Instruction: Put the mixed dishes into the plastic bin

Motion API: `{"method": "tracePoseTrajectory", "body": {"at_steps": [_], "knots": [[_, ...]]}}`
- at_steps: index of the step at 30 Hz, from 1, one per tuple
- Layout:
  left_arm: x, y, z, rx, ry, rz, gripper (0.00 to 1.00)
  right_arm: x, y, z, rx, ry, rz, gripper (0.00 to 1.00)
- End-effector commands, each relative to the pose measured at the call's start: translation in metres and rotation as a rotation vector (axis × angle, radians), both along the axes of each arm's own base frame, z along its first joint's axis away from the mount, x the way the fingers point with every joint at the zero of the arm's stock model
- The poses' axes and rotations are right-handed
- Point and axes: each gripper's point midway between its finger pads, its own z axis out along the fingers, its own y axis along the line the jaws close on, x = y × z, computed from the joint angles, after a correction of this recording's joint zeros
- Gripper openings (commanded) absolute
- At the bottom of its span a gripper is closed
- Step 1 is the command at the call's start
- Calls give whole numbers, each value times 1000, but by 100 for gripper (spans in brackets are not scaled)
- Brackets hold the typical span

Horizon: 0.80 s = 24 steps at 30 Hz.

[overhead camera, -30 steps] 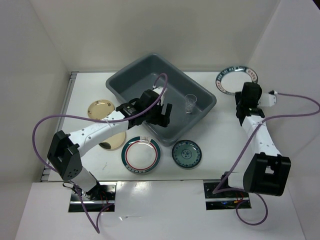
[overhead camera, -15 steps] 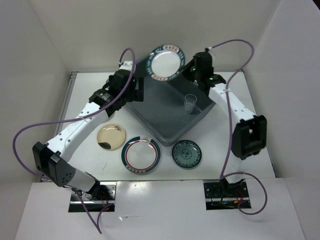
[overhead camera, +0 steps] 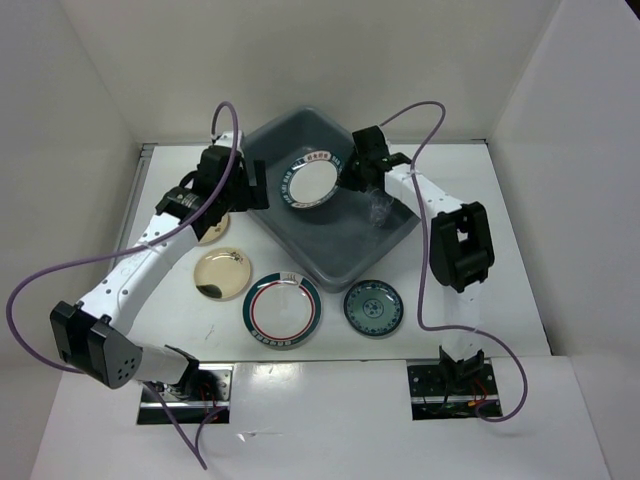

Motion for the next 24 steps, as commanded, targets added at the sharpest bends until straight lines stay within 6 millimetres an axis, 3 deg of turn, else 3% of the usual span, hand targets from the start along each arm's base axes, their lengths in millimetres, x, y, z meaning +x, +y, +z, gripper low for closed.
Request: {"method": "tracePoseTrajectory", "body": {"at_steps": [1, 4, 8, 13, 15, 16, 20, 24], "knots": [[3, -6, 15, -87, -44, -16, 100, 17, 8, 35, 39, -81, -9, 0], [5, -7, 8, -94, -30, -24, 100, 20, 9, 22, 27, -53, -9, 10], [7, -7, 8, -110, -35, -17, 100, 16, 13, -4, 11, 13, 31, 3], [12, -12, 4, -127, -30, -27, 100, 17, 16, -12, 12, 27, 37, 2], [12, -13, 2, -135, -29, -22, 100, 15, 15, -19, -2, 44, 44, 10], [12, -14, 2, -140, -26, -29, 100, 15, 15, -19, -2, 44, 44, 25], [12, -14, 0, -140, -26, -29, 100, 14, 12, -26, -27, 53, 51, 42], [15, -15, -2, -156, -21, -30, 100, 12, 8, -6, -41, 20, 59, 55]]}}
